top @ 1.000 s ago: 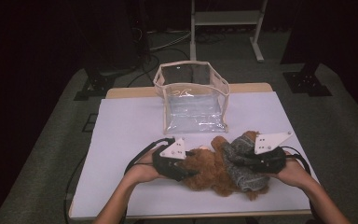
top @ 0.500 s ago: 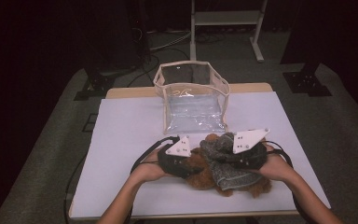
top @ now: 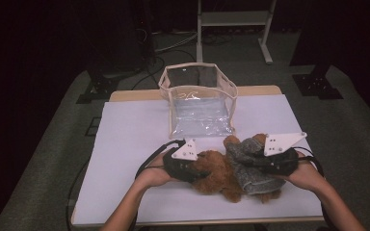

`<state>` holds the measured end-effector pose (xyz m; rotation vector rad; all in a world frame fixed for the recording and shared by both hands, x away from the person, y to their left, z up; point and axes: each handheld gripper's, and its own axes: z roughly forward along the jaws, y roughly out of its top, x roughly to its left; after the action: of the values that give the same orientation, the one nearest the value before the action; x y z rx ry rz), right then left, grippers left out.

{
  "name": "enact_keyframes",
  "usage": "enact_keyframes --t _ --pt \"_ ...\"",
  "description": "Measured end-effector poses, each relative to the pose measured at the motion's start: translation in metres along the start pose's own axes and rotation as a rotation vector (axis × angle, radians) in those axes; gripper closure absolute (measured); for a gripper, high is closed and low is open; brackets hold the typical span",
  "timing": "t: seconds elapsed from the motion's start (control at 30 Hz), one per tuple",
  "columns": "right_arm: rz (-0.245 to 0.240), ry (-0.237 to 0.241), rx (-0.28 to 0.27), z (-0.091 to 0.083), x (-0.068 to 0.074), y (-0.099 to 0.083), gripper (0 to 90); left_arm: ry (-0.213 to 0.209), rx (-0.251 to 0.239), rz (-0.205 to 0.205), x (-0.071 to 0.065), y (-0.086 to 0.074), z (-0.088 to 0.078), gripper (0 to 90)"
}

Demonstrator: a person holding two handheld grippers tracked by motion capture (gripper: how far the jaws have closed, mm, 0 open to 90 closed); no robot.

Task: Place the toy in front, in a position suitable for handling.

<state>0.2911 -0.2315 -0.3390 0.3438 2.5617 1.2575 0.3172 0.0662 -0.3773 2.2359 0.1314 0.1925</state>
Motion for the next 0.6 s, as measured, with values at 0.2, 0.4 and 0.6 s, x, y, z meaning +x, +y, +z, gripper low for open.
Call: enact_keyframes --t 0.2,0.4,0.6 --pt "-0.050 0.042 0.004 0.030 0.002 0.026 79.9 -0.011 0.005 0.018 -0.002 0.003 0.003 46.8" --pt "-0.013 0.012 0.085 0.031 -0.013 0.002 80.1 -0.013 -0.010 0.014 -0.003 -0.003 0.002 47.1" --pt "0.028 -0.032 0.067 0.007 -0.019 -0.003 79.9 -0.016 -0.004 0.021 -0.004 0.000 0.003 47.2"
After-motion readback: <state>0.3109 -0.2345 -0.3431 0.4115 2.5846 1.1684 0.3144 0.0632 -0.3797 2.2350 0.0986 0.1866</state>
